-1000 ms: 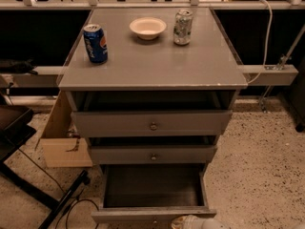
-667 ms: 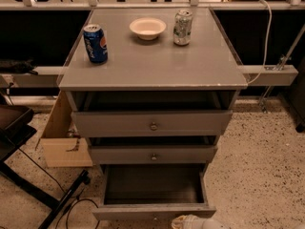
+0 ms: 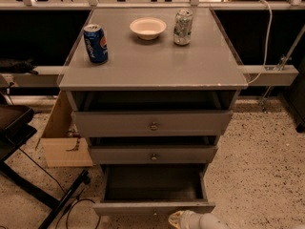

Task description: Close bottom drawer

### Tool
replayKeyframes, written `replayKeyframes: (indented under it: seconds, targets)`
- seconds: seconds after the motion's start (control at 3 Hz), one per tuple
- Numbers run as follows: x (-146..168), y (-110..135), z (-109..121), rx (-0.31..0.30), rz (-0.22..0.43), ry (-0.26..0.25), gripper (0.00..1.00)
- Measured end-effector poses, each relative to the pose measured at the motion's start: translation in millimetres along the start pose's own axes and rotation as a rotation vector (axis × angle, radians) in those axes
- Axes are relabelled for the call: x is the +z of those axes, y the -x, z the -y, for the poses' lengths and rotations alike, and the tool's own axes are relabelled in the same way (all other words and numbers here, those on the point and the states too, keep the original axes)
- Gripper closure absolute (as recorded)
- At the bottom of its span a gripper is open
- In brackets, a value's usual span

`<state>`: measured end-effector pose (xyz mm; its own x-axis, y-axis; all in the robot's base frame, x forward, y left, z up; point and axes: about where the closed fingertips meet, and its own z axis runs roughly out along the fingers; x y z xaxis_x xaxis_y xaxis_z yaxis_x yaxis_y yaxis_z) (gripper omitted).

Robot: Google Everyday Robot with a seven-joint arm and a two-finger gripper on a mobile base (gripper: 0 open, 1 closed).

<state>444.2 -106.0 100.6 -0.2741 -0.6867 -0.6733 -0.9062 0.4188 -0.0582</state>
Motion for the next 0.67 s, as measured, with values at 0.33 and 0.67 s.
replayKeyframes:
  seconds: [0.33, 0.67]
  targets:
    - [18.5, -1.2, 17.2, -0.017, 0.018, -0.012, 1.0]
    - [20.6, -1.7, 17.9, -0.019, 0.021, -0.013, 1.0]
